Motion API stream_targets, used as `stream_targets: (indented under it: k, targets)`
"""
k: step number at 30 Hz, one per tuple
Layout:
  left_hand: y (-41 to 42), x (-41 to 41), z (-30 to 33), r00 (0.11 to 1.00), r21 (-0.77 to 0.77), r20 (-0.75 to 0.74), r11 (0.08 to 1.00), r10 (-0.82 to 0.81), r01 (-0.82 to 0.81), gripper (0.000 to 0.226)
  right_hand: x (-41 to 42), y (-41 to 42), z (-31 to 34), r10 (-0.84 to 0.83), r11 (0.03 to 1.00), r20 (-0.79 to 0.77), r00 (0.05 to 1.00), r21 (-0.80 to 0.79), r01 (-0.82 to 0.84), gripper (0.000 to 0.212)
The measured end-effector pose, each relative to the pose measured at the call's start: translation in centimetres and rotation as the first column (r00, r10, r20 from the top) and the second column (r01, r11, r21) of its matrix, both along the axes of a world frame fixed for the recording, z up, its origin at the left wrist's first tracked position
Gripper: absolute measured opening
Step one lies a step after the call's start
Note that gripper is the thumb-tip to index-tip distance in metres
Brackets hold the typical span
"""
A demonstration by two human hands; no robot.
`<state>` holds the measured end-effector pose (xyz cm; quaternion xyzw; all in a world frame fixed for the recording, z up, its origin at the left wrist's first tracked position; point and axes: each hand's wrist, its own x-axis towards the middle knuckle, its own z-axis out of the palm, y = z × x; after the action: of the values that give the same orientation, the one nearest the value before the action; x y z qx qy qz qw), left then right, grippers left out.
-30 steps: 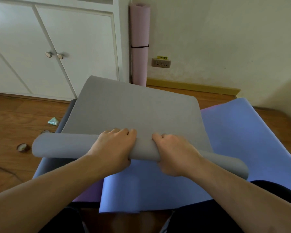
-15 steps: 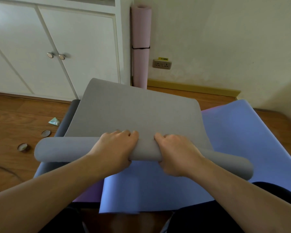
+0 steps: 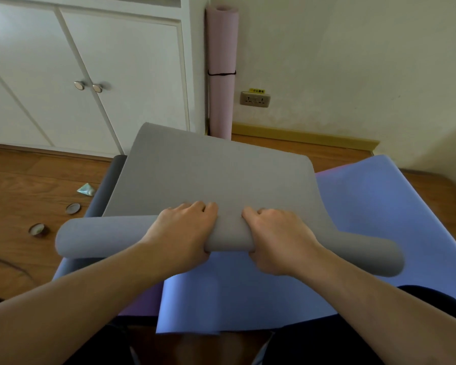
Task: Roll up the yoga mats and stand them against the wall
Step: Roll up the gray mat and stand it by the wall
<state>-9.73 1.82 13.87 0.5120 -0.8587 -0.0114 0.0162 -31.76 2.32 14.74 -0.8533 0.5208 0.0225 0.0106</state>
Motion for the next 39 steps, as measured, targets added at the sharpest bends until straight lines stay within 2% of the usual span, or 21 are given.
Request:
stream_targets:
  k: [2, 4, 6, 7, 9, 12, 14, 16, 19, 22, 23, 26, 27, 29, 31, 33, 35, 38, 39]
  targets:
    - [-0.2, -0.2, 0.2, 0.999, 0.055, 0.027, 0.998, 0.020, -0.022, 0.037, -0.1, 0.0, 0.0, 0.000, 1.000, 0.035, 0.999, 0.002, 0.000, 0.044]
    - [-0.7, -0.1, 0.7, 0.999, 0.150, 0.038, 0.988, 0.032, -0.038, 0.036, -0.2, 0.2, -0.1, 0.030, 0.998, 0.062, 0.998, -0.052, -0.027, 0.062]
    - [-1.1, 0.3, 1.1, 0.998, 0.233, 0.017, 0.971, 0.060, -0.062, 0.036, -0.2, 0.3, -0.6, 0.058, 0.990, 0.011, 0.998, -0.128, -0.056, 0.079]
    - [-1.2, 0.5, 1.2, 0.998, 0.265, 0.012, 0.962, 0.066, -0.067, 0.037, -0.1, 0.4, -0.8, 0.054, 0.989, -0.010, 0.998, -0.138, -0.055, 0.080]
    - [-1.1, 0.7, 1.0, 0.998, 0.306, 0.013, 0.950, 0.065, -0.066, 0.038, 0.1, 0.5, -0.9, 0.057, 0.992, -0.030, 0.998, -0.115, -0.060, 0.067]
    - [-0.5, 0.4, 0.7, 0.999, 0.229, 0.023, 0.972, 0.043, -0.047, 0.039, 0.3, 0.4, -0.4, 0.041, 0.997, -0.034, 0.999, -0.060, -0.043, 0.047]
    - [-0.2, 0.1, 0.5, 0.998, 0.095, 0.066, 0.995, 0.018, -0.024, 0.042, 0.3, 0.3, 0.0, 0.012, 0.999, -0.023, 1.000, -0.035, -0.013, 0.043]
    - [-0.2, -0.2, 0.5, 0.996, 0.038, 0.090, 0.999, 0.024, -0.028, 0.041, 0.1, 0.2, 0.2, 0.001, 1.000, -0.013, 1.000, -0.022, -0.002, 0.042]
    - [-0.6, -0.2, 1.2, 0.996, 0.102, 0.087, 0.994, 0.033, -0.042, 0.034, 0.1, 0.3, 0.2, 0.016, 0.998, 0.046, 0.999, -0.056, -0.014, 0.050]
    - [-1.2, 0.5, 2.3, 0.996, 0.180, 0.072, 0.981, 0.057, -0.069, 0.034, -0.1, 0.1, 0.2, 0.040, 0.992, 0.028, 0.999, -0.123, -0.037, 0.076]
    - [-1.3, 0.7, 2.7, 0.996, 0.208, 0.064, 0.975, 0.067, -0.079, 0.036, -0.1, 0.0, 0.3, 0.038, 0.992, 0.014, 0.999, -0.122, -0.036, 0.079]
    - [-1.3, 0.8, 3.6, 0.997, 0.237, 0.044, 0.969, 0.057, -0.066, 0.043, -0.2, -0.2, 1.2, 0.034, 0.995, 0.010, 0.999, -0.093, -0.033, 0.057]
    - [-1.1, 0.7, 4.0, 0.998, 0.215, 0.041, 0.975, 0.046, -0.054, 0.045, -0.3, -0.3, 1.7, 0.025, 0.997, 0.004, 1.000, -0.076, -0.025, 0.050]
    - [-0.7, 0.4, 4.7, 0.999, 0.075, 0.047, 0.997, 0.002, -0.005, 0.052, -0.6, -0.7, 3.1, -0.010, 0.999, 0.003, 1.000, -0.034, 0.010, 0.043]
    - [-0.4, 0.2, 5.0, 0.995, -0.093, 0.087, 0.994, -0.041, 0.050, 0.054, -1.0, -0.9, 4.4, -0.034, 0.999, 0.019, 0.999, -0.012, 0.034, 0.042]
    - [-0.3, 0.1, 5.2, 0.994, -0.147, 0.107, 0.988, -0.035, 0.051, 0.048, -1.1, -0.7, 4.6, -0.018, 0.999, 0.031, 0.999, -0.041, 0.019, 0.042]
    - [-0.5, 0.2, 5.3, 0.995, -0.093, 0.102, 0.995, -0.020, 0.029, 0.042, -0.8, 0.0, 4.0, 0.017, 0.996, 0.055, 0.998, -0.091, -0.012, 0.050]
    - [-1.2, 0.6, 5.6, 0.999, 0.072, 0.045, 0.997, 0.025, -0.029, 0.042, -0.4, 0.2, 3.0, 0.043, 0.980, 0.019, 0.999, -0.194, -0.039, 0.082]
    - [-1.3, 0.7, 5.6, 0.999, 0.116, 0.030, 0.992, 0.037, -0.040, 0.042, -0.3, 0.0, 2.8, 0.042, 0.979, -0.001, 0.999, -0.198, -0.041, 0.084]
